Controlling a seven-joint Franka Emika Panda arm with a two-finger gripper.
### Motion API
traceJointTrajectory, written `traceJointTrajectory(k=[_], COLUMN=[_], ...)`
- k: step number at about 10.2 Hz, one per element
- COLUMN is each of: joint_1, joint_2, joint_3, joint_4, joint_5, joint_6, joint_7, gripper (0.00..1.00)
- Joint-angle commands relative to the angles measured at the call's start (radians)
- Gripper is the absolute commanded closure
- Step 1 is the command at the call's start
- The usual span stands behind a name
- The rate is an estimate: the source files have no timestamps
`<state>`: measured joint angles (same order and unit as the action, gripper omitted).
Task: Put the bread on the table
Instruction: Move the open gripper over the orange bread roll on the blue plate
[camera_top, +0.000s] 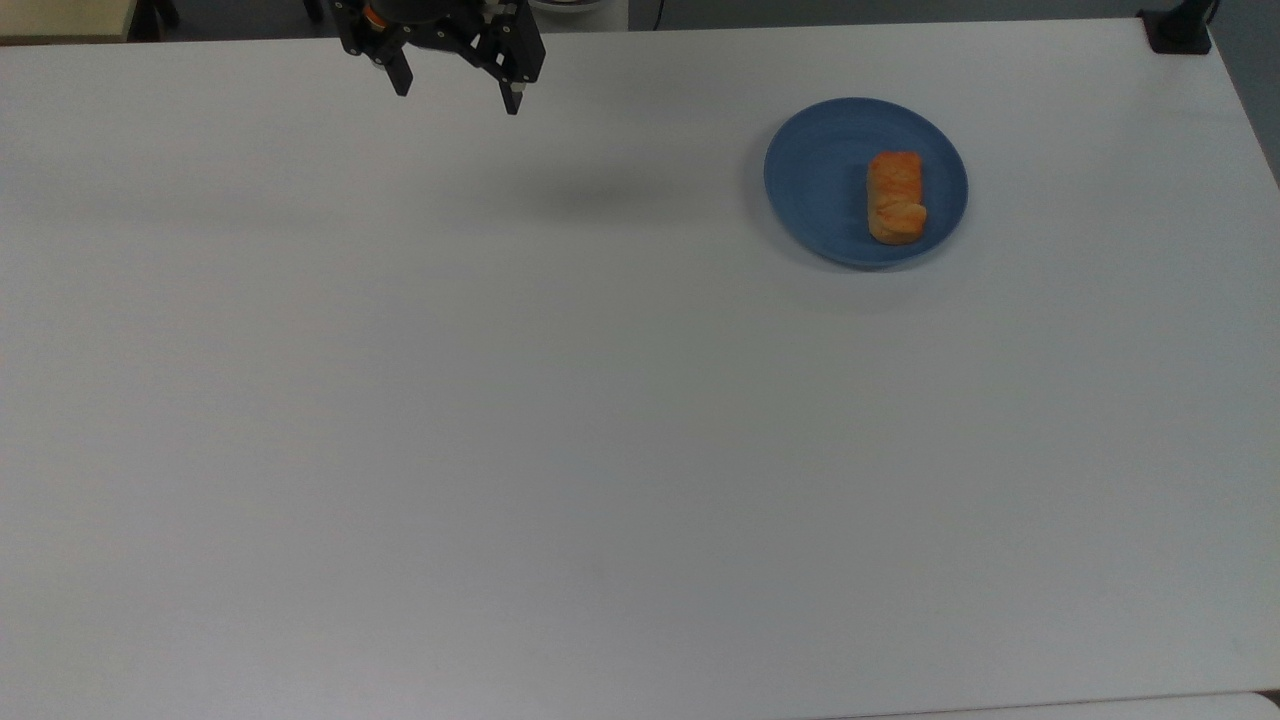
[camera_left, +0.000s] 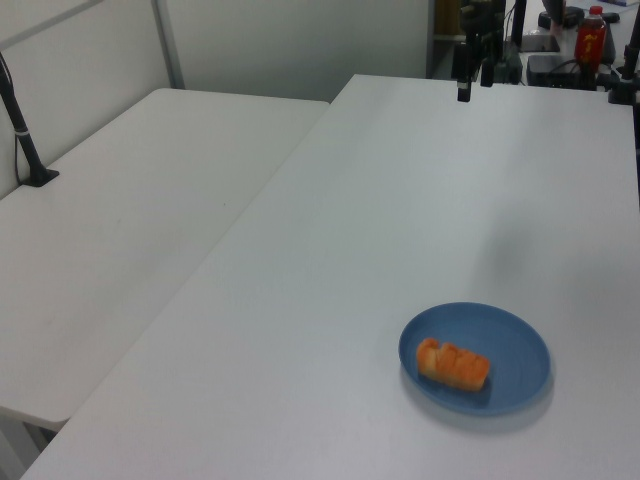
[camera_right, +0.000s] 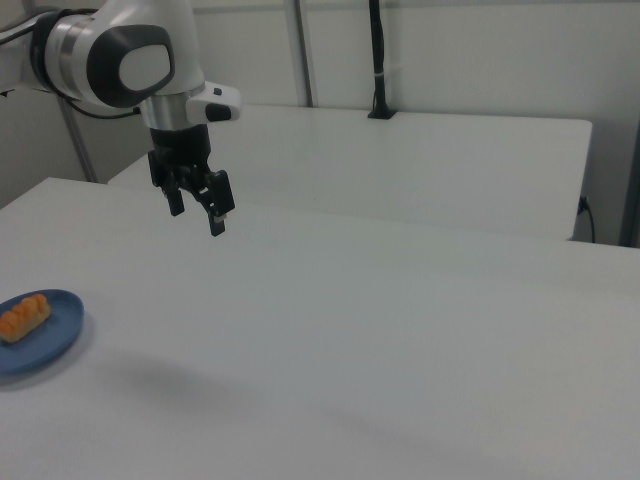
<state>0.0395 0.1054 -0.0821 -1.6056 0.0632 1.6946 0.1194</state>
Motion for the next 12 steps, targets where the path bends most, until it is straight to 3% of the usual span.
traceJointTrajectory(k=[1,7,9,12], joint_1=[0.0,0.0,0.017,0.034], joint_2=[-0.021,-0.015,-0.015,-0.013], joint_3=[-0.002,-0.002,0.019,0.152], joint_4=[-0.022,-0.024,-0.023,-0.02], joint_5=[-0.017,-0.014,-0.002,0.003], joint_6=[0.019,0.033,0.031,0.045], joint_7=[0.006,0.017,0.019,0.083], gripper=[0.0,0.0,0.0,0.0])
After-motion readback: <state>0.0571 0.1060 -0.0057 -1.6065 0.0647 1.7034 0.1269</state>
